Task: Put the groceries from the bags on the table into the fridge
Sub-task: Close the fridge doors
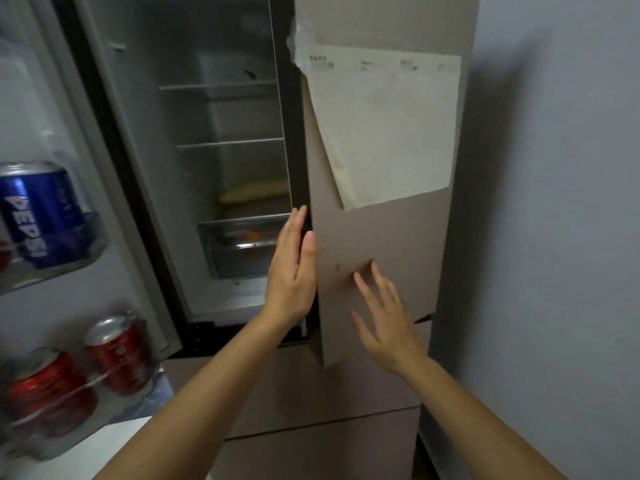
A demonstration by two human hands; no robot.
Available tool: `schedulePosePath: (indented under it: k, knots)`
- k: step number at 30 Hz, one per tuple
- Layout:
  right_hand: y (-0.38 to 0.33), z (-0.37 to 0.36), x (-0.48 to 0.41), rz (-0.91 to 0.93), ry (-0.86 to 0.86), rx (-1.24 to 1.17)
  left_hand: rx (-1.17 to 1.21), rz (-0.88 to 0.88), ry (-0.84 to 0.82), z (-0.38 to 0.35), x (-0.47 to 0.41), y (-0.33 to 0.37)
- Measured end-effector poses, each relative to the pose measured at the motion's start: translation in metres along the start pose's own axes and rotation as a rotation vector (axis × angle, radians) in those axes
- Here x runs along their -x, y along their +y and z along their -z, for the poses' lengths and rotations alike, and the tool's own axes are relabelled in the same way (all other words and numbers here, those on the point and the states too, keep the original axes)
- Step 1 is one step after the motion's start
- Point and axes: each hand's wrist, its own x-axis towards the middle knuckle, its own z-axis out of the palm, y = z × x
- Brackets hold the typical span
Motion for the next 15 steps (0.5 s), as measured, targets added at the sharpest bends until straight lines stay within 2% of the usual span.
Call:
schedulePosePath:
  k: [4, 11, 15]
  knots:
    - [0.006, -0.019, -0.023, 0.011, -0.175, 0.257, -0.035, 0.131, -0.113, 0.003, -0.027, -0.024]
    - [0.009, -0.036, -0.043, -0.017, -0.258, 0.366, -0.027, 0.234, -0.053, -0.007, -0.055, -0.043]
    - [0.011, -0.039, -0.043, -0.014, -0.266, 0.39, -0.022, 0.223, -0.076, -0.006, -0.057, -0.053]
